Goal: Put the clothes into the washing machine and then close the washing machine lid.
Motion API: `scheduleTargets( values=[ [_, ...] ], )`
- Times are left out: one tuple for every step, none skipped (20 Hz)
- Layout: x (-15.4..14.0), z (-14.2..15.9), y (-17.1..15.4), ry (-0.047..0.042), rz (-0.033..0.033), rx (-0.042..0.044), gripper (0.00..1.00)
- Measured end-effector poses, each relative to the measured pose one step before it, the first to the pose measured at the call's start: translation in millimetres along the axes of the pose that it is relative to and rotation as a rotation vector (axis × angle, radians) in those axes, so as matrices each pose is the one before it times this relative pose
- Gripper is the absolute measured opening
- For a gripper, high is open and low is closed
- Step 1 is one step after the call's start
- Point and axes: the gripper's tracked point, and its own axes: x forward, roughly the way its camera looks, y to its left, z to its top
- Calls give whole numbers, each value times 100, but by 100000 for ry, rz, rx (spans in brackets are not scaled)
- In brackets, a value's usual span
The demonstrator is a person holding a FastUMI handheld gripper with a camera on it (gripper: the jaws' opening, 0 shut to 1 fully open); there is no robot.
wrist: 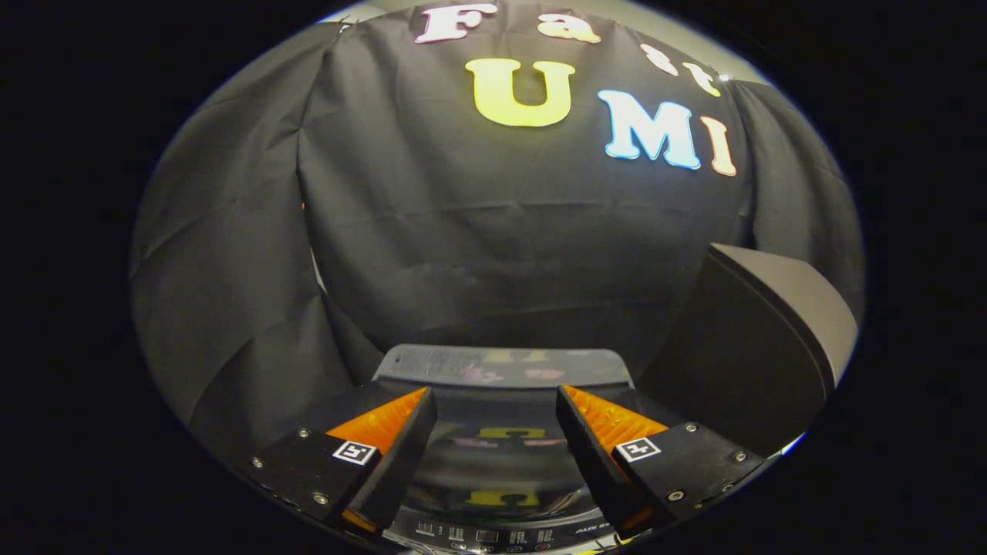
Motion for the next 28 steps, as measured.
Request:
scheduleTargets(
  values=[
    [-57,-768,348,1042,504,-1323,97],
    [-179,-915,488,1075,440,-1272,97],
    [-217,-561,316,597,406,-1069,97],
    [-201,-431,238,295,325,-790,97],
    [-267,-262,247,-13,284,-438,97],
    [-369,-159,202,-238,355,-182,97],
    [-375,80,-3,-653,269,-122,97],
    [-662,77,60,-1084,-298,-367,97],
    [-775,308,-308,-1091,-516,-705,97],
    [-951,310,-298,-1644,-399,-621,97],
    [-1249,472,-207,-2015,-41,-131,97],
    [-1321,371,-394,-2334,-122,-21,98],
    [-1619,713,-420,-2985,-206,-84,98],
    [-1808,841,-401,-3366,-86,-316,98],
    [-2015,989,-644,-3336,-377,-733,98],
    [-1838,624,-906,-2964,-530,-845,98],
    [-2105,858,-943,-3245,-180,-513,98],
    [-2291,856,-762,-3513,50,-64,98],
    [-2408,967,-903,-3571,202,-139,98],
    [-2142,827,-835,-3050,-186,-326,98],
    [-2606,895,-1088,-3646,40,-533,98],
    [-2350,869,-1092,-3548,-429,-340,98],
    [-2404,910,-1077,-3686,-141,-62,98],
    [-2240,790,-892,-3686,-470,-119,98],
    [-2356,895,-1134,-3724,-669,56,98],
    [-1973,639,-845,-3228,-154,650,98],
    [-1875,458,-783,-2193,-553,452,98],
    [-1838,257,-906,-1577,69,542,98]
  ],
)
